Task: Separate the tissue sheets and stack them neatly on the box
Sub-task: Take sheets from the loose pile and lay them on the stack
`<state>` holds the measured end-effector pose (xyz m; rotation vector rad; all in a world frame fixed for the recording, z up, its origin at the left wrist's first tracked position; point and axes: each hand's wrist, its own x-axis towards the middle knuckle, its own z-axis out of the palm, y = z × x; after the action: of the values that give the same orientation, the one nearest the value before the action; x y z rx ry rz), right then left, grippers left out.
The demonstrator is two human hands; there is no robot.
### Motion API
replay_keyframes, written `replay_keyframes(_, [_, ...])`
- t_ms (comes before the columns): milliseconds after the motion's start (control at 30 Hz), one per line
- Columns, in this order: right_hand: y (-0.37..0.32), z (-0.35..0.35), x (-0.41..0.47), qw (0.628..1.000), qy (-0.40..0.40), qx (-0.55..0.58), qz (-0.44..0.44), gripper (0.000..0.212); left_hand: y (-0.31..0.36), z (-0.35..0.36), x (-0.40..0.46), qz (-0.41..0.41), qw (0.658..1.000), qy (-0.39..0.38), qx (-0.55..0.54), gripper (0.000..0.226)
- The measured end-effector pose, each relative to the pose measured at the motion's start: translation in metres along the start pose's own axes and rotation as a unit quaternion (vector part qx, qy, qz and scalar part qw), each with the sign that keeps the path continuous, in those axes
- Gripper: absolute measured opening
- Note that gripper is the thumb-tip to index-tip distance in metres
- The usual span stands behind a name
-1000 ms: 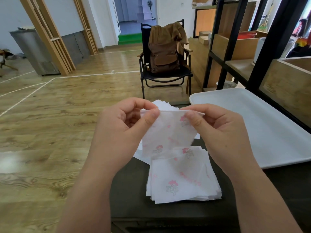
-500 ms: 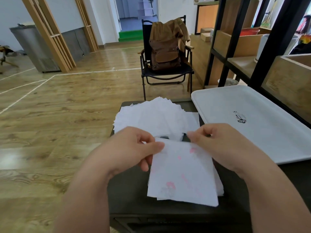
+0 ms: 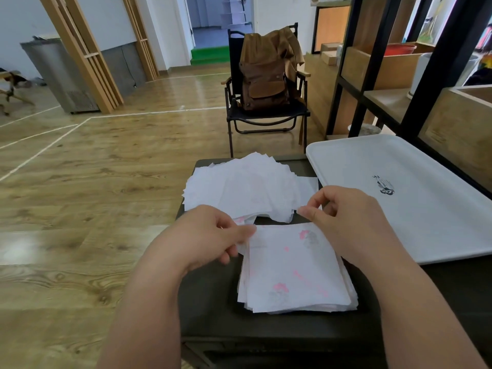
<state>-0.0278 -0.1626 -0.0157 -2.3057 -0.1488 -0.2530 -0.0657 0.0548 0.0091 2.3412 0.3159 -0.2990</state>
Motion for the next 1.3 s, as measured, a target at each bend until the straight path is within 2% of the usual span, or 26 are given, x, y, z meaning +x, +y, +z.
replay_keyframes(67, [0.0, -0.001, -0.001, 1.0, 0.01, -0.001, -0.007, 0.023, -0.008, -0.004, 0.007, 0.007, 0.991, 0.136, -0.005, 0.018])
replay_keyframes(100, [0.0, -0.001, -0.001, 1.0, 0.025, 0.0, -0.011, 0.023, -0.013, -0.005, 0.01, 0.019, 0.983, 0.185, -0.001, 0.01])
replay_keyframes(133, [-0.001, -0.002, -0.001, 0.999, 0.046, 0.003, -0.017, 0.023, -0.017, -0.005, 0.013, 0.038, 0.978, 0.205, 0.004, 0.015])
replay_keyframes(233, [-0.003, -0.005, -0.001, 0.994, 0.1, 0.035, -0.032, 0.024, -0.028, 0.003, 0.024, 0.107, 0.98, 0.167, 0.023, 0.049])
replay_keyframes(267, [-0.004, -0.005, -0.001, 0.993, 0.107, 0.043, -0.034, 0.024, -0.029, 0.006, 0.027, 0.121, 0.979, 0.157, 0.036, 0.054])
replay_keyframes(467, [-0.005, -0.004, -0.001, 0.991, 0.104, 0.063, -0.048, 0.021, -0.031, 0.015, 0.037, 0.158, 0.958, 0.227, 0.079, 0.036])
replay_keyframes(600, [-0.005, -0.004, -0.001, 0.992, 0.092, 0.077, -0.046, 0.021, -0.032, 0.018, 0.038, 0.181, 0.968, 0.142, 0.097, 0.059])
replay_keyframes(667, [-0.005, -0.004, -0.001, 0.991, 0.092, 0.08, -0.047, 0.021, -0.032, 0.019, 0.037, 0.186, 0.969, 0.132, 0.094, 0.067])
replay_keyframes(767, [-0.006, -0.005, -0.002, 0.991, 0.089, 0.089, -0.049, 0.021, -0.031, 0.021, 0.038, 0.178, 0.964, 0.18, 0.082, 0.064])
replay_keyframes(867, [-0.006, -0.005, -0.002, 0.99, 0.086, 0.099, -0.045, 0.021, -0.029, 0.022, 0.04, 0.154, 0.957, 0.237, 0.068, 0.044])
replay_keyframes(1100, [-0.009, -0.004, -0.003, 0.99, 0.082, 0.103, -0.046, 0.021, -0.015, 0.019, 0.035, 0.186, 0.941, 0.275, -0.066, 0.015])
replay_keyframes(1167, [-0.01, -0.004, -0.003, 0.99, 0.078, 0.105, -0.047, 0.021, -0.01, 0.018, 0.033, 0.171, 0.93, 0.28, -0.164, 0.026])
replay_keyframes(1233, [-0.012, -0.004, -0.004, 0.99, 0.074, 0.11, -0.05, 0.021, -0.003, 0.01, 0.024, 0.118, 0.907, 0.274, -0.298, 0.036])
replay_keyframes(1300, [-0.014, -0.004, -0.005, 0.988, 0.069, 0.123, -0.055, 0.019, 0.002, 0.001, 0.016, 0.046, 0.875, 0.223, -0.427, 0.034])
